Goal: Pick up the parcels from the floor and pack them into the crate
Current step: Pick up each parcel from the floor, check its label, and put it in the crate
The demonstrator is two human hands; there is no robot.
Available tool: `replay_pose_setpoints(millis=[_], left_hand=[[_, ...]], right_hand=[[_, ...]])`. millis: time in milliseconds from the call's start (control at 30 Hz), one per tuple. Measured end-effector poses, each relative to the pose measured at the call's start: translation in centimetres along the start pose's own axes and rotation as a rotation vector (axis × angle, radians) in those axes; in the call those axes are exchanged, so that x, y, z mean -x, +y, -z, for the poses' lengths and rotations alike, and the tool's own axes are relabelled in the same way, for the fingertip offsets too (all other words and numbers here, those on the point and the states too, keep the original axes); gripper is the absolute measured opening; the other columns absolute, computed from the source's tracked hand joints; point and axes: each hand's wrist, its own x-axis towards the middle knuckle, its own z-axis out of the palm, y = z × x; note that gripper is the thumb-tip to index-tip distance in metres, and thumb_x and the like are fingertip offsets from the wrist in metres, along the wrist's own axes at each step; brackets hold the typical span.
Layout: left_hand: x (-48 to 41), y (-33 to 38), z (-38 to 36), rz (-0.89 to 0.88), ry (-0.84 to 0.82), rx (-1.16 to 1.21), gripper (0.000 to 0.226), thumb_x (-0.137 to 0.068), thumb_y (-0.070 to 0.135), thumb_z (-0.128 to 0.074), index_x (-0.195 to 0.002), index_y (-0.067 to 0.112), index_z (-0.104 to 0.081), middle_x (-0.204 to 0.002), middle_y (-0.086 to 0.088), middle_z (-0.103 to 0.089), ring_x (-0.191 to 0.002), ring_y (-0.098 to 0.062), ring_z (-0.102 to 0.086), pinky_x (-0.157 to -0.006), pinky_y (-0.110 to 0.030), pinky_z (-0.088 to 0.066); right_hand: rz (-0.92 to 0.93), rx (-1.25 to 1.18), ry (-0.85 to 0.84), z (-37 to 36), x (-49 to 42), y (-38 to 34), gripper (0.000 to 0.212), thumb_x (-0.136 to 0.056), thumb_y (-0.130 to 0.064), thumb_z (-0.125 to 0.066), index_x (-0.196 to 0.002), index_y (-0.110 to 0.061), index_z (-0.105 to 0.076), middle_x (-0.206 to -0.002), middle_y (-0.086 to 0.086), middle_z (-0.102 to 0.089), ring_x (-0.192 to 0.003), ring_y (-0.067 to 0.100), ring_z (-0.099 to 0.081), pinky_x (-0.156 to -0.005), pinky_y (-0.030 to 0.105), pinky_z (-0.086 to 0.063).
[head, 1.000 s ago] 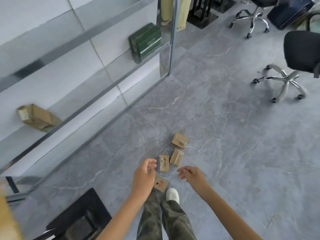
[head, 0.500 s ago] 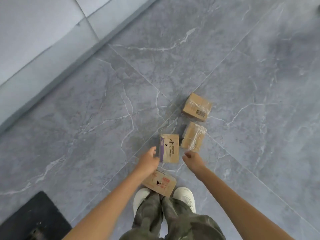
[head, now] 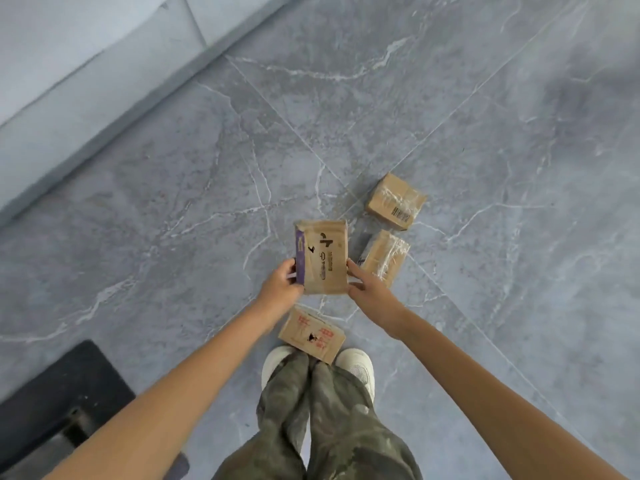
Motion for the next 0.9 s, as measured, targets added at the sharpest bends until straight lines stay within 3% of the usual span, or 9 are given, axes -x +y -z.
replay_pose_setpoints(millis=[100, 200, 267, 367, 433, 533, 700, 833, 900], left_hand=[[6.6, 7.5, 4.2, -0.108, 0.094, 0.024, 0.046, -0.089, -0.009, -0.047, -0.130, 0.012, -0.051, -0.115, -0.003, -0.057, -0.112, -0.023, -0.056, -0.092, -0.032, -0.044], [14.2, 15.9, 7.9, -0.183, 0.197, 0.169, 0.045, -0.091, -0.012, -0.038, -0.127, 0.011, -0.053, -0.117, -0.009, -0.058, -0.103, -0.025, -0.058, -0.088, -0.036, -0.048], [20.1, 21.8, 9.9, -0.263, 0.269, 0.286, 0.043, -0.092, -0.011, -0.036, -0.121, 0.015, -0.056, -0.113, -0.008, -0.059, -0.098, -0.021, -0.057, -0.088, -0.037, -0.050], [28.7, 29.4, 12.8, -0.372, 0.350, 0.392, 0.036, -0.096, -0.004, -0.036, -0.114, 0.018, -0.058, -0.107, -0.003, -0.062, -0.093, -0.017, -0.059, -0.090, -0.041, -0.050], [34.0, 33.7, 15.2, -0.413, 0.365, 0.459, 0.031, -0.100, 0.006, -0.038, -0.124, 0.014, -0.056, -0.113, -0.005, -0.064, -0.101, -0.019, -0.061, -0.090, -0.042, -0.052], [42.2, 39.5, 19.0, -0.483, 0.369, 0.551, 0.035, -0.100, 0.006, -0.038, -0.131, 0.016, -0.053, -0.117, -0.008, -0.064, -0.108, -0.022, -0.060, -0.091, -0.043, -0.051], [54.9, 45.8, 22.7, -0.695, 0.423, 0.577, 0.034, -0.100, 0.006, -0.038, -0.122, 0.022, -0.060, -0.112, -0.001, -0.067, -0.109, -0.020, -0.061, -0.095, -0.043, -0.048], [63.1, 47.7, 22.5, -0.895, 0.497, 0.575, 0.022, -0.096, 0.010, -0.050, -0.103, 0.026, -0.064, -0.102, 0.005, -0.067, -0.108, -0.017, -0.060, -0.095, -0.035, -0.047], [65.9, 47.7, 21.8, -0.997, 0.509, 0.608, 0.014, -0.091, 0.011, -0.060, -0.101, 0.020, -0.064, -0.101, 0.003, -0.068, -0.108, -0.020, -0.061, -0.093, -0.033, -0.050]], right_hand=[[0.093, -0.081, -0.002, 2.0, 7.1, -7.9, 0.047, -0.099, -0.008, -0.037, -0.144, -0.023, -0.037, -0.118, -0.009, -0.057, -0.108, 0.015, -0.054, -0.100, 0.033, -0.042], [0.253, -0.095, 0.055, 4.0, 14.0, -15.7, 0.048, -0.098, -0.006, -0.040, -0.143, -0.021, -0.039, -0.136, 0.001, -0.049, -0.120, 0.013, -0.051, -0.100, 0.030, -0.040], [0.348, -0.161, 0.119, 5.6, 18.8, -21.4, 0.045, -0.098, -0.011, -0.043, -0.141, -0.025, -0.043, -0.136, 0.003, -0.049, -0.121, 0.013, -0.049, -0.103, 0.030, -0.040], [0.509, -0.175, 0.224, 7.7, 26.7, -30.1, 0.047, -0.098, -0.025, -0.047, -0.144, -0.033, -0.038, -0.125, -0.002, -0.043, -0.118, 0.008, -0.042, -0.099, 0.014, -0.034], [0.666, -0.153, 0.284, 8.7, 32.0, -35.3, 0.048, -0.096, -0.027, -0.051, -0.139, -0.040, -0.035, -0.125, -0.005, -0.039, -0.118, 0.006, -0.040, -0.096, 0.009, -0.033], [0.853, -0.118, 0.303, 9.3, 39.4, -42.2, 0.053, -0.094, -0.027, -0.056, -0.139, -0.041, -0.033, -0.134, 0.001, -0.038, -0.125, 0.012, -0.040, -0.106, 0.022, -0.034], [1.037, -0.152, 0.323, 10.1, 51.0, -51.1, 0.059, -0.093, -0.028, -0.059, -0.146, -0.028, -0.035, -0.131, 0.003, -0.043, -0.119, 0.009, -0.043, -0.093, 0.002, -0.036], [1.138, -0.316, 0.315, 10.4, 58.9, -54.3, 0.050, -0.082, -0.054, -0.059, -0.130, -0.047, -0.050, -0.129, -0.001, -0.055, -0.115, 0.012, -0.055, -0.103, 0.039, -0.046], [1.197, -0.381, 0.297, 10.1, 61.9, -54.5, 0.046, -0.081, -0.053, -0.060, -0.126, -0.047, -0.054, -0.127, 0.001, -0.058, -0.112, 0.016, -0.058, -0.098, 0.041, -0.049]])
